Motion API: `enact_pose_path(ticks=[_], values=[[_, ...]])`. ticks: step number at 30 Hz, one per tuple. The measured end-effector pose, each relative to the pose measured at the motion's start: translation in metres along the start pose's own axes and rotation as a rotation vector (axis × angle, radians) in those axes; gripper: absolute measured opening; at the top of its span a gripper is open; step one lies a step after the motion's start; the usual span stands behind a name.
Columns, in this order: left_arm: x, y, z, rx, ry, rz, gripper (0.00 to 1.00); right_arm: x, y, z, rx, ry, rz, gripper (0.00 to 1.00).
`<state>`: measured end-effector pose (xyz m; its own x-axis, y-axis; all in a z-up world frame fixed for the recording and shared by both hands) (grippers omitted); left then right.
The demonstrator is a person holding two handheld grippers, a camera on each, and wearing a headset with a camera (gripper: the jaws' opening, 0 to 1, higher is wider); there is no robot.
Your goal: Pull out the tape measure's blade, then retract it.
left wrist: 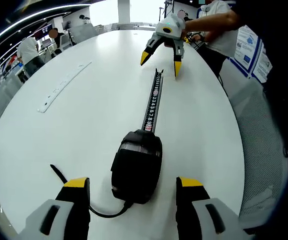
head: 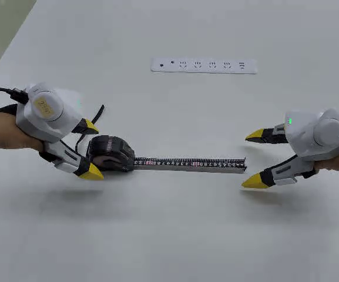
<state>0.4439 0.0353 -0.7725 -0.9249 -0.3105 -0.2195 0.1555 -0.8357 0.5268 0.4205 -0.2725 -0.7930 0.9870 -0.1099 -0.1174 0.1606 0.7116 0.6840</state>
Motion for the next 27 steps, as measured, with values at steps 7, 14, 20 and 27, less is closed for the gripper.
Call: enact_pose_path(ticks=[7, 14, 20, 27], values=[[0.0005, 0.0042, -0.0008, 0.023, 0.006, 0.004, 0.84, -0.0031, -0.0003, 0.0000, -0.001, 0.000, -0.018, 0.91], [0.0012, 0.0030, -0.0001, 0.028, -0.002, 0.002, 0.97, -0.0034, -0.0004, 0.0008, 0.002, -0.013, -0.034, 1.00], [0.0007, 0.0015, 0.0011, 0.033, 0.001, 0.000, 1.00, -0.0032, 0.0010, 0.0020, 0.009, -0.016, -0.040, 1.00], [0.0013, 0.0002, 0.0038, 0.042, 0.005, 0.009, 1.00, -0.0049, 0.0019, 0.0043, 0.015, -0.023, -0.049, 1.00]])
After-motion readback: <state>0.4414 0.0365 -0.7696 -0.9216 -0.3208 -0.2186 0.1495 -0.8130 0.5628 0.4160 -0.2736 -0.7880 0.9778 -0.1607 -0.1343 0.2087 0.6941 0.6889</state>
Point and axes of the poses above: the centre of the closed fingertips' face, and the gripper's own axes: z roughly backward along the fingers, x roughly to its right, y roughly out of its top, the point moved 3 cm from there along z, roughly backward along the fingers, and after that the axes turned 13 degrees about y, right-handed, at the moved point
